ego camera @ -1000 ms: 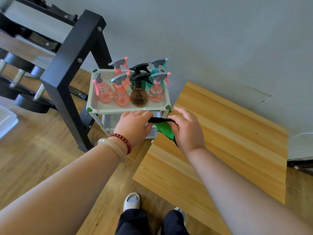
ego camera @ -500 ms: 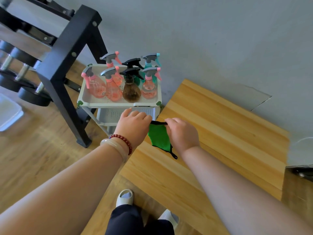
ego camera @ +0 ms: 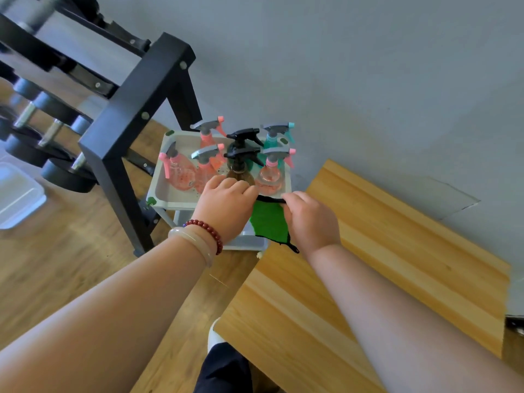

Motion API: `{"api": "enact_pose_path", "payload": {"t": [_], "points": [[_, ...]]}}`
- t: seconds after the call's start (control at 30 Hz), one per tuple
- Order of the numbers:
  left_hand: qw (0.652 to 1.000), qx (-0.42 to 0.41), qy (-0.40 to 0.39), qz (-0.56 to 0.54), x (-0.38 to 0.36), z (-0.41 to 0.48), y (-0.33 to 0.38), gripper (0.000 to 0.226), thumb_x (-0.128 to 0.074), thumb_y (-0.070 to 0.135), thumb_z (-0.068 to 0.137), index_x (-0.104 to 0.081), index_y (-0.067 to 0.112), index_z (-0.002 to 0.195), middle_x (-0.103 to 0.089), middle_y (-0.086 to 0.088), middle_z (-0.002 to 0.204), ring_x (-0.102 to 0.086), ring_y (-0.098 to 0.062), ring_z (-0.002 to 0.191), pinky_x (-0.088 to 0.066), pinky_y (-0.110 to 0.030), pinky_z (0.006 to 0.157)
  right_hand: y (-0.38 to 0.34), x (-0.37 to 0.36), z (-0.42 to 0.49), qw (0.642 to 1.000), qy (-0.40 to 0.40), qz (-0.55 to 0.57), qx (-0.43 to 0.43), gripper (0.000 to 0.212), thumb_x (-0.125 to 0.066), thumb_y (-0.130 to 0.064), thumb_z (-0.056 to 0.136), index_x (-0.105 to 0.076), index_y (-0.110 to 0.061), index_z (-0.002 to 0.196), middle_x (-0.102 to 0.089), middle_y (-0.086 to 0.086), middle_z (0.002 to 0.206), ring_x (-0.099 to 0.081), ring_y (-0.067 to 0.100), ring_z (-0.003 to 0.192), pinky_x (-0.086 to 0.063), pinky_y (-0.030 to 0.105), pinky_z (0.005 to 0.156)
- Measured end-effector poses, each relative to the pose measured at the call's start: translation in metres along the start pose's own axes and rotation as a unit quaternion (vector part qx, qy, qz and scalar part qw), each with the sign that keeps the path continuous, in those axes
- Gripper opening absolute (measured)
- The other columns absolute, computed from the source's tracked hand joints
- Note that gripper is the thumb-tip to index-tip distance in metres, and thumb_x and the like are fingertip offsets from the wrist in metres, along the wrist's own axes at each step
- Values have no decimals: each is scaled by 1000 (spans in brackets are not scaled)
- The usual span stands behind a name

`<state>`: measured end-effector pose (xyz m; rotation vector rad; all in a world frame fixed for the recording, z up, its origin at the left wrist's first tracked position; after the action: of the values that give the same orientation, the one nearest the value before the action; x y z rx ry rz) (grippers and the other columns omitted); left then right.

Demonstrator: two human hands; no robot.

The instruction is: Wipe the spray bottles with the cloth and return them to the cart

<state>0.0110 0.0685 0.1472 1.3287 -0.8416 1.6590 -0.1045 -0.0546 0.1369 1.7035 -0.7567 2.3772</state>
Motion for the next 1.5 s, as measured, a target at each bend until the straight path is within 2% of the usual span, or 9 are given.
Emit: {"api": "enact_pose_path", "payload": {"t": [0.4, 0.73, 0.87, 1.0, 1.07, 1.17, 1.3, 1.4, 1.5], "points": [[999, 12, 36, -28, 26, 74, -52, 15, -66, 14, 89, -65, 13, 104, -69, -4, 100, -65, -31, 96, -44, -47, 99, -7, 17, 95, 999, 47, -13, 20, 19, -49, -11, 98, -67, -5, 97, -68, 11, 88, -60, 32, 74, -51, 42, 56], [996, 21, -83, -20, -52, 38, -36, 21, -59, 18, 93, -60, 21, 114, -64, 5, 111, -60, -21, 107, -38, -37, 104, 23, -57, 59, 999, -35, -2, 12, 19, -58, 5, 86, -71, -3, 97, -70, 14, 89, -63, 36, 77, -52, 38, 56], [989, 24, -140, -37, -95, 18, -23, 20, -72, 17, 84, -64, 22, 102, -67, 7, 96, -64, -21, 92, -44, -35, 92, 37, -93, 40, 995, -94, 6, -18, 20, -57, 5, 86, -70, -1, 101, -70, 15, 95, -62, 36, 85, -45, 34, 60], [991, 13, -122, -57, -118, 2, -19, 12, -78, 14, 75, -67, 17, 79, -67, 4, 74, -65, -25, 69, -50, -37, 76, 44, -105, 22, 996, -83, 24, 1, 21, -77, 10, 64, -71, -3, 80, -70, 11, 75, -65, 33, 64, -49, 29, 46], [989, -1, -127, -72, -124, -4, -16, 4, -71, 15, 82, -69, 17, 85, -69, 3, 83, -66, -26, 78, -49, -39, 82, 47, -109, 10, 996, -90, 15, 1, 20, -79, 10, 62, -69, -3, 75, -69, 11, 72, -65, 32, 64, -52, 32, 43], [975, -7, -204, -92, -133, -10, -8, 24, -51, 22, 96, -67, 20, 113, -67, 3, 116, -60, -25, 111, -37, -38, 102, 49, -112, -6, 990, -142, 10, -24, 10, -69, 6, 77, -71, 0, 86, -71, 15, 89, -66, 36, 85, -56, 42, 57], [961, 10, -264, -81, -134, -11, -1, 43, -39, 42, 102, -50, 26, 140, -40, 2, 153, -34, -22, 142, -19, -37, 116, 52, -121, -21, 982, -184, 3, -36, 16, -65, 2, 85, -73, -1, 99, -71, 15, 111, -63, 34, 108, -55, 42, 75], [959, 7, -272, -78, -139, -12, 2, 60, -33, 58, 99, -33, 29, 151, -19, 1, 163, -18, -22, 149, -13, -39, 119, 53, -131, -25, 982, -185, 12, -27, 24, -81, 6, 70, -75, -1, 92, -74, 16, 104, -69, 37, 101, -59, 46, 71], [961, -8, -269, -55, -147, -8, 3, 60, -26, 51, 103, -15, 27, 156, -8, -1, 165, -8, -23, 151, -9, -40, 121, 51, -139, -27, 978, -207, 19, -32, 25, -66, 0, 84, -72, 0, 108, -68, 19, 120, -61, 38, 118, -55, 50, 85]]}}
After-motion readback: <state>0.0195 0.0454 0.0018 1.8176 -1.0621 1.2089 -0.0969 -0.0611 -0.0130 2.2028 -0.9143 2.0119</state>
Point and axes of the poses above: each hand's wrist, its own z-axis towards the middle knuckle, its own x-axis out of the back of the hand, y = z × x, the point moved 2 cm from there along z, towards the middle knuckle
